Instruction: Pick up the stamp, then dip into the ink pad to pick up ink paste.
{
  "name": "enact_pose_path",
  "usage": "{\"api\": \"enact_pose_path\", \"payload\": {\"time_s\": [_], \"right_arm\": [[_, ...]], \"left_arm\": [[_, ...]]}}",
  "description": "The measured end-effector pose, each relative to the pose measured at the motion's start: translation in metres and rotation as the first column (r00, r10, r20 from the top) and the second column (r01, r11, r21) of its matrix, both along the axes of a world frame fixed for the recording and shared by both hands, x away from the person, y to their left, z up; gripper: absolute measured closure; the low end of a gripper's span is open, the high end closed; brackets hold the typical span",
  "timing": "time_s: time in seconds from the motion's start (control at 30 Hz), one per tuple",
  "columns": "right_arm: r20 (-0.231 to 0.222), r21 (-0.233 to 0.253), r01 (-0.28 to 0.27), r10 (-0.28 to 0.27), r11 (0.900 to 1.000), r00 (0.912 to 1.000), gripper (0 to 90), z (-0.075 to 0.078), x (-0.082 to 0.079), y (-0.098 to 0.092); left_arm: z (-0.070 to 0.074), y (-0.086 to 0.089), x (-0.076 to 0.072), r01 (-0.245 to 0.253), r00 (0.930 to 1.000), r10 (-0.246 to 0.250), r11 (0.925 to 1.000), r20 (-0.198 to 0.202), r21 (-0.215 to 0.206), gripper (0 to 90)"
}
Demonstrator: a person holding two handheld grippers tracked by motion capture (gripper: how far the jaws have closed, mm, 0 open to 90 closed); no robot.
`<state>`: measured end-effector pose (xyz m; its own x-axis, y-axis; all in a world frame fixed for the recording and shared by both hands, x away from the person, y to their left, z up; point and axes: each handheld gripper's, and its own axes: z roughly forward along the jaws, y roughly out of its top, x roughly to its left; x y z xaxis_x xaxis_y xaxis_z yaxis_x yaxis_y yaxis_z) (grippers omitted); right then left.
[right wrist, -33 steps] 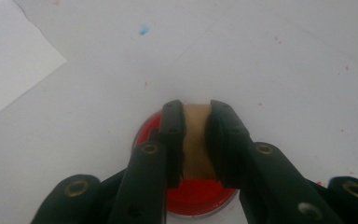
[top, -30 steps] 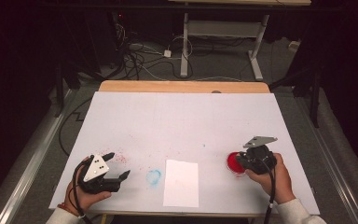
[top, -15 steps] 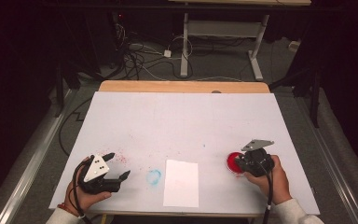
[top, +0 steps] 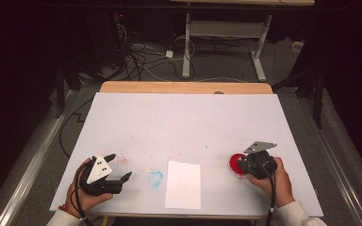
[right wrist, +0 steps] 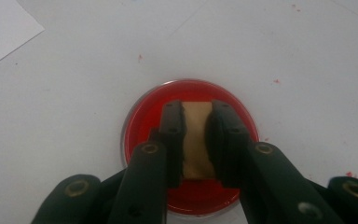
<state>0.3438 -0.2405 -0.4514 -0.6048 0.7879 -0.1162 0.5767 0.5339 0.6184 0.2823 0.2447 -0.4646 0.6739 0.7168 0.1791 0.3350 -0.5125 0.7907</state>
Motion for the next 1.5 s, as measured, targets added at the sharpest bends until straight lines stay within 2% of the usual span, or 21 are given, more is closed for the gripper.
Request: {"api": "enact_pose_path", "payload": {"time_s": [0.6,1.13,1.27,1.4,1.5], "right_arm": [[-0.012,0.023,-0.005,0.005,1.000,0.9999,76.3,-0.001,0.002,-0.003],[-0.004,0.011,-0.018,0.018,1.000,0.9998,76.3,0.000,0.001,-0.002],[-0.001,0.002,-0.025,0.025,1.000,0.9997,76.3,0.001,0.002,-0.002],[-0.005,0.019,-0.030,0.030,0.999,0.9995,76.4,0.004,0.001,-0.003],[0.024,0.029,-0.037,0.037,0.999,0.9990,76.4,0.013,0.000,-0.004]], "left_arm": [[-0.003,0.000,0.005,0.006,0.9999,-0.006,1.0000,-0.010,-0.005,18.5],[-0.004,0.000,0.006,0.017,0.9997,-0.017,0.9998,-0.018,-0.004,18.4],[-0.004,0.000,0.006,0.017,0.9997,-0.017,0.9998,-0.017,-0.007,18.4],[-0.004,0.001,0.006,0.011,0.9998,-0.011,0.9999,-0.018,-0.009,18.4],[-0.004,0.000,0.006,0.012,0.9998,-0.012,0.9999,-0.018,-0.004,18.4]]}}
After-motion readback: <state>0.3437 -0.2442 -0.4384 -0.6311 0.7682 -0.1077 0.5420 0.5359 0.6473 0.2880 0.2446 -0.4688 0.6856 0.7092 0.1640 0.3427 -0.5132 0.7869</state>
